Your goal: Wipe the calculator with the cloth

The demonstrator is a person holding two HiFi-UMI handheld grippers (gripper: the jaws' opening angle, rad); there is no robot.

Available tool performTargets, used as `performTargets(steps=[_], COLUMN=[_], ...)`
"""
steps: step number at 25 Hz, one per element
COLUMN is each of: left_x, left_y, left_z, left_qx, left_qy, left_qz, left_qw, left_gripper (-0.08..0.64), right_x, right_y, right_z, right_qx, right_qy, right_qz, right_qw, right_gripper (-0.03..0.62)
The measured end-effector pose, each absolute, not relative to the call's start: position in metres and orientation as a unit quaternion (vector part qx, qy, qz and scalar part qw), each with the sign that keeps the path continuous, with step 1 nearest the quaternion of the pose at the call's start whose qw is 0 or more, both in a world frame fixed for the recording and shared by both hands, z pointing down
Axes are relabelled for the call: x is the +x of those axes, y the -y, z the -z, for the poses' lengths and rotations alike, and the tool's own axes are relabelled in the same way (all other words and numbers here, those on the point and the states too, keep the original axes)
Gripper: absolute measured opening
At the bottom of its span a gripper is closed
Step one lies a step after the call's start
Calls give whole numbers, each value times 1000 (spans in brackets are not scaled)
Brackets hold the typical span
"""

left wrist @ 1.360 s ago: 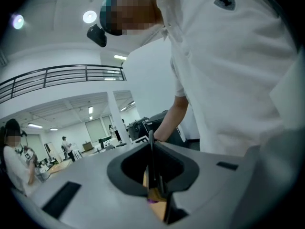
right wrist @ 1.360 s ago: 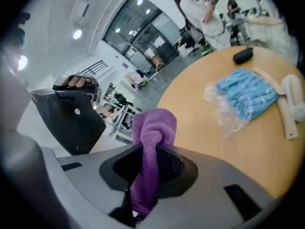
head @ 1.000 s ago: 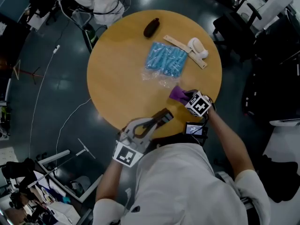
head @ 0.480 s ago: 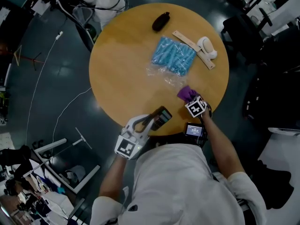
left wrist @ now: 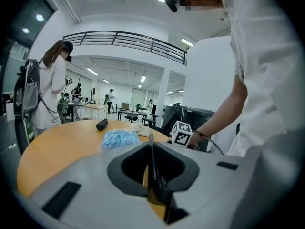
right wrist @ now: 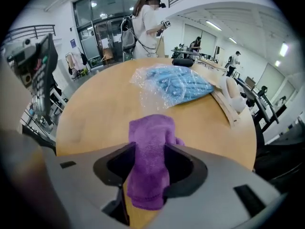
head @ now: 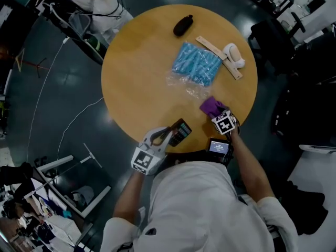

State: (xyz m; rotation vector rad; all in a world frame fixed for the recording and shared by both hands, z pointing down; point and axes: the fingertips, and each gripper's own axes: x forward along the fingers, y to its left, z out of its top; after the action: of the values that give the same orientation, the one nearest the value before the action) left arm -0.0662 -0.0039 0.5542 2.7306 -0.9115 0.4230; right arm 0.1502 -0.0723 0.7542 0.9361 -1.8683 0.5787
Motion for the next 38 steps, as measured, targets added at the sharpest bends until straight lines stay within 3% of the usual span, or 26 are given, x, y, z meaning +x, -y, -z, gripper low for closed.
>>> performTargets(steps=[3,15,38], left_x=[-70,-82,-124], left_y=[4,31,54], left_z=[-576,-663,-742], left_qx=[932,907,853], left_qy=[305,326,370], left_qz=[-149,-149,-132], left_qw=[130,222,343], left_gripper=[43,43,59], right_x=[149,164,147], right_y=[67,60,49], right_z=[-739,-650,-644], right_qx=[391,490,481], right_qy=[763,778,786], right_qz=[-227,-180,-212], right_qw=[461,349,326], right_gripper=[220,219,216])
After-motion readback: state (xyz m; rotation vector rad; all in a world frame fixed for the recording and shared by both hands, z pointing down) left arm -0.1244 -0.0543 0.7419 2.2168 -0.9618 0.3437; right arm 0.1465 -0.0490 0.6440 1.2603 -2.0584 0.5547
